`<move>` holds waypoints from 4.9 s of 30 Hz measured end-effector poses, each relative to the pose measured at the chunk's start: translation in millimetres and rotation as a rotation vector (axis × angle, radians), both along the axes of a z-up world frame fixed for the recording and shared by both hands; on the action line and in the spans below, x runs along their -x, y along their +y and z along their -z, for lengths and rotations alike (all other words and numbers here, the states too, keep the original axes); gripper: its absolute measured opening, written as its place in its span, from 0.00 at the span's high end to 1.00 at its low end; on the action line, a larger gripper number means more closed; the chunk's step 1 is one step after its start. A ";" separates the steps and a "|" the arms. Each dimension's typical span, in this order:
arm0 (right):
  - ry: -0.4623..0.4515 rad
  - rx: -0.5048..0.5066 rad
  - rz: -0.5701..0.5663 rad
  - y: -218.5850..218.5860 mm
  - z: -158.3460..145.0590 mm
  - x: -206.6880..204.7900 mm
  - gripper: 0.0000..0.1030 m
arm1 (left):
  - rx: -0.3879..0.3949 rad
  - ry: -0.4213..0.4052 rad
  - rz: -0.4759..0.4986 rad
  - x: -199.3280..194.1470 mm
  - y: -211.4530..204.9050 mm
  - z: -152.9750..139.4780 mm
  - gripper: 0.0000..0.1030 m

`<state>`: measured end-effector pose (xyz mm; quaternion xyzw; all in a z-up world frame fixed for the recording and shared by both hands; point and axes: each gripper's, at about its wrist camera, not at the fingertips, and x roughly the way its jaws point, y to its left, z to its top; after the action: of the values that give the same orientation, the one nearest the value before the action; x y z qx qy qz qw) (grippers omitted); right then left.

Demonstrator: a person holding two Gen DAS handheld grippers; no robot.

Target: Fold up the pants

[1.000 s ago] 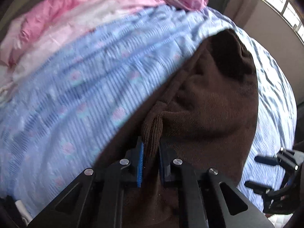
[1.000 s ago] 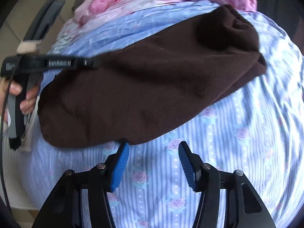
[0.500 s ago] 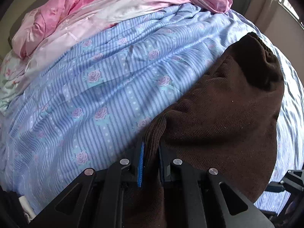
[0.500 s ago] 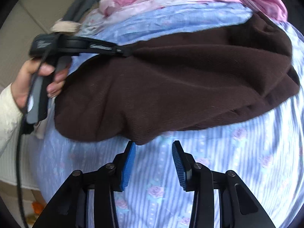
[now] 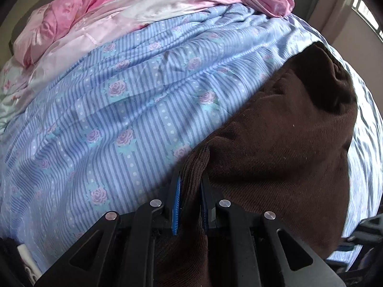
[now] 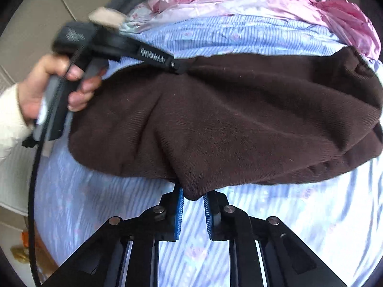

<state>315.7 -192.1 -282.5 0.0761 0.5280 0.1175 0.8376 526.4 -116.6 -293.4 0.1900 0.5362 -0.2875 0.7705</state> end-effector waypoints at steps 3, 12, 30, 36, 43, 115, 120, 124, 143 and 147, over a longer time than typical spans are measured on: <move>0.022 -0.006 0.003 -5.4 -9.2 2.1 0.87 | 0.023 0.000 -0.002 3.4 4.6 -4.3 0.75; 0.065 0.072 -0.003 -0.8 -3.7 0.6 0.88 | 0.105 -0.133 -0.275 76.7 131.0 -71.5 0.26; 0.124 0.218 0.028 25.6 5.1 -3.7 0.88 | 0.173 -0.033 -0.467 91.5 201.8 -3.6 0.26; 0.138 0.214 0.063 26.9 11.7 -1.8 0.88 | 0.231 0.052 -0.502 79.0 197.1 9.4 0.61; 0.180 0.199 0.119 22.8 19.8 6.8 0.90 | 0.147 0.044 -0.579 75.2 199.3 12.3 0.66; -0.165 0.186 0.628 -238.7 -22.9 -13.5 0.44 | 0.037 -0.175 -0.385 51.9 -17.2 -31.8 0.65; -0.147 0.029 0.677 -258.5 -11.6 -5.0 0.40 | 0.163 -0.190 -0.329 73.8 -35.6 -62.7 0.65; -0.119 -0.085 0.741 -274.8 7.5 -8.8 0.40 | 0.215 -0.174 -0.277 76.6 -54.2 -67.1 0.65; -0.104 -0.399 0.792 -294.9 48.6 -4.6 0.66 | 0.370 0.100 0.079 21.7 -225.8 -53.5 0.80; -0.117 -0.389 0.790 -292.7 44.1 6.6 0.71 | 0.358 0.165 0.098 21.5 -244.4 -38.4 0.86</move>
<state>309.1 -484.8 -326.6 0.4212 0.3784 -0.1103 0.8168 504.9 -361.1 -255.0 0.0518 0.5280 -0.4302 0.7304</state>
